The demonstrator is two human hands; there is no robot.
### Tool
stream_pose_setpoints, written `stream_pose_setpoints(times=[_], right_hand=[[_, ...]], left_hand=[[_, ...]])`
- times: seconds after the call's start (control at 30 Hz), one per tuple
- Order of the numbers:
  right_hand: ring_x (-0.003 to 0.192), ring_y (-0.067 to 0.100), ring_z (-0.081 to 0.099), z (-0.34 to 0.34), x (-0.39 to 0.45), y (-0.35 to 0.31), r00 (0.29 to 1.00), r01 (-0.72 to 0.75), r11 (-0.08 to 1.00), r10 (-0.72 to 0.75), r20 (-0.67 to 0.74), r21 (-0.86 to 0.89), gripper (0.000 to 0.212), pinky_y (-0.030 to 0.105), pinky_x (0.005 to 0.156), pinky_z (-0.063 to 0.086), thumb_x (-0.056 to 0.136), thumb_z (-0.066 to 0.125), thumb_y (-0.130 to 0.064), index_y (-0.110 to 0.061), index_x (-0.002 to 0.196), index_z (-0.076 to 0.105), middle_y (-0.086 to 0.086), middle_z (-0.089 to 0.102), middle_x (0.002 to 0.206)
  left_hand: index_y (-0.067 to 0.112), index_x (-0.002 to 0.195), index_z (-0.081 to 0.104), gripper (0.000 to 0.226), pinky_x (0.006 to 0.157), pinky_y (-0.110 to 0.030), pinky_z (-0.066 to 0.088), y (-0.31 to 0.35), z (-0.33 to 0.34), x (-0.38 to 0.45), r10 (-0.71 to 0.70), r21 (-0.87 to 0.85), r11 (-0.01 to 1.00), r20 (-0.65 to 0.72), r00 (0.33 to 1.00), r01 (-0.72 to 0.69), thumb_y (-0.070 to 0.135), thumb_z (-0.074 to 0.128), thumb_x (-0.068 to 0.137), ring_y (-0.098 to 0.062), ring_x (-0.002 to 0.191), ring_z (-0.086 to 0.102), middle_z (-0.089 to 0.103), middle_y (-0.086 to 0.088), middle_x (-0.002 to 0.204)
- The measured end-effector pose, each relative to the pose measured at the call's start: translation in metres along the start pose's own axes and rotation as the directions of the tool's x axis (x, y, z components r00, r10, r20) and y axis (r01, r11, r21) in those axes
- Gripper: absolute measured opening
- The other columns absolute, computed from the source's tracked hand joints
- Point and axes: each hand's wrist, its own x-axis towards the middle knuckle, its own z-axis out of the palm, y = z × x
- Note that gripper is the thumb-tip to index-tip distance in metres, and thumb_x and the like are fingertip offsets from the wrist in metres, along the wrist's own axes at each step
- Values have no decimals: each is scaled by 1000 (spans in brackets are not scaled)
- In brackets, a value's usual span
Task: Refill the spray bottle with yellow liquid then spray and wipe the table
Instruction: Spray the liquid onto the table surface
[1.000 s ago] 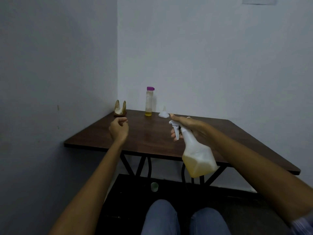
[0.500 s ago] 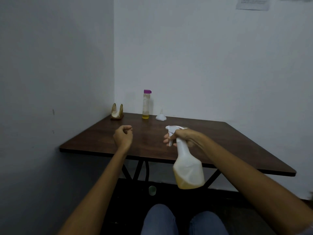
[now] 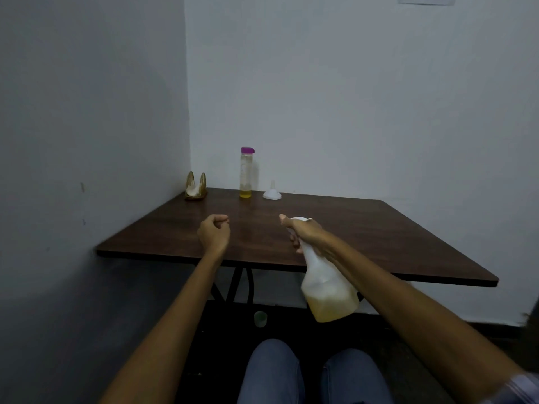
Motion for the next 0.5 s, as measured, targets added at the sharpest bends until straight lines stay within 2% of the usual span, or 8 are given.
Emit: stream_pose_setpoints(times=[0.1,0.13,0.2,0.27,0.33,0.4,0.43,0.5], right_hand=[[77,21,63,-8,-4,-1,987,-75,983,50,150,170,18,32,55,54,94,54,-26,-15,108,52,12,61,89],[81,21,66,-12,-7,-2,982,-83,972,42,185,221,18,30,56,56,94,54,-16,-14,112,53,13,64,96],[86,18,69,-16,-12,-3,976,-61,969,8,216,241,25,23,55,54,89,51,2,-12,108,60,10,69,105],[93,19,70,-16,-15,-1,974,15,963,-74,212,268,32,21,58,52,83,51,9,-12,101,65,9,71,107],[93,19,70,-16,-17,0,972,92,938,-158,175,335,30,18,57,50,83,52,8,-13,97,67,8,73,102],[88,17,70,-16,-19,0,966,157,910,-222,130,384,20,17,54,48,87,54,0,-12,95,67,7,73,99],[87,15,70,-16,-19,-1,961,183,900,-249,121,395,15,17,54,48,89,55,-6,-12,95,68,7,73,97],[90,15,70,-16,-19,-4,946,219,885,-296,132,411,12,18,55,48,91,58,-14,-12,95,68,7,74,95]], left_hand=[[4,109,64,25,78,-24,48,1,-1,1,1,2,1000,-3,1000,-1,-2,51,89,-22,99,62,66,-12,109],[4,110,64,25,77,-24,47,2,-1,2,-2,3,1000,-6,1000,2,-2,51,89,-21,99,62,66,-12,109],[4,109,64,24,76,-23,46,2,-1,1,0,5,1000,-8,1000,0,-1,52,89,-20,98,62,66,-12,109],[5,108,65,23,74,-23,46,1,1,-3,12,-9,1000,12,1000,-12,1,53,89,-18,92,61,66,-11,108],[6,106,66,19,74,-25,49,0,6,-7,41,-40,999,103,994,-37,4,57,88,-15,87,59,67,-11,105],[7,101,66,14,80,-31,54,2,13,-14,64,-119,992,273,960,-33,8,61,88,-19,93,62,67,-10,103],[9,99,66,12,80,-31,55,6,16,-18,74,-181,983,348,935,-11,10,61,88,-20,98,63,68,-9,102],[11,96,66,11,76,-27,55,18,21,-25,88,-329,943,413,907,58,18,60,90,-19,99,65,69,-6,99]])
